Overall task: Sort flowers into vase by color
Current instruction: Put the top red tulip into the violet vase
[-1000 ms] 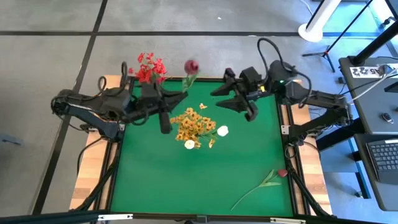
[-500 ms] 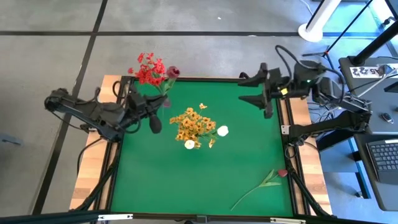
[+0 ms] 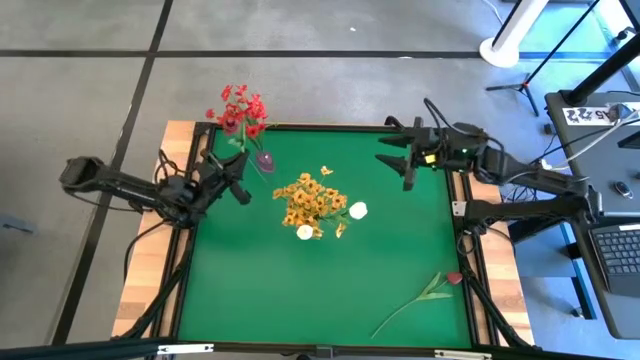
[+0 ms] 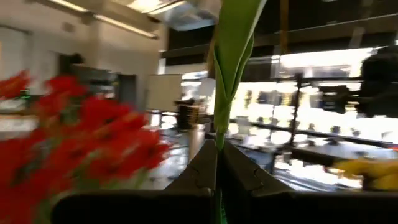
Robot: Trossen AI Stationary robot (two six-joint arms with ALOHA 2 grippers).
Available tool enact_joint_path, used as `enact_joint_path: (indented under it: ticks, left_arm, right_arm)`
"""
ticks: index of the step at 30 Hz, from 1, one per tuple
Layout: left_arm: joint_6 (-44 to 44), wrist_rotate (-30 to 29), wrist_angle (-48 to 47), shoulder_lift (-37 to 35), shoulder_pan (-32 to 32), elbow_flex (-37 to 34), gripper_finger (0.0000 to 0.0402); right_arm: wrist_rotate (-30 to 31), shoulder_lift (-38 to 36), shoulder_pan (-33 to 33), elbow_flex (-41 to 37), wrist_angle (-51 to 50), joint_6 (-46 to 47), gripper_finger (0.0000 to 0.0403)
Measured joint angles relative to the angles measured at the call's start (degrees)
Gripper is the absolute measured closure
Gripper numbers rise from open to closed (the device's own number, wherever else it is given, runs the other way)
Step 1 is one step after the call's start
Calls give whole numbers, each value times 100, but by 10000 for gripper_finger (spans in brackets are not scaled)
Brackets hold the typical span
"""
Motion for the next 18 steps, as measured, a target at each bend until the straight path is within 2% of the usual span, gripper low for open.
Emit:
enact_joint_path:
  ticks: [3, 7, 11, 18]
  left_arm:
    - [-219, -31, 176, 6, 611, -395, 401]
    - [-557, 155, 165, 39, 1415, -543, 401]
    - [-682, 558, 172, 164, 2130, -544, 401]
    - [-1241, 1359, 192, 510, 3228, -544, 401]
  right_arm:
    - [-197, -46, -437, -583, 680, 91, 182]
    - [-521, 23, -817, -1116, 1350, 215, 182]
    - [-687, 119, -849, -1398, 1804, 238, 182]
    - [-693, 115, -841, -1454, 1913, 219, 182]
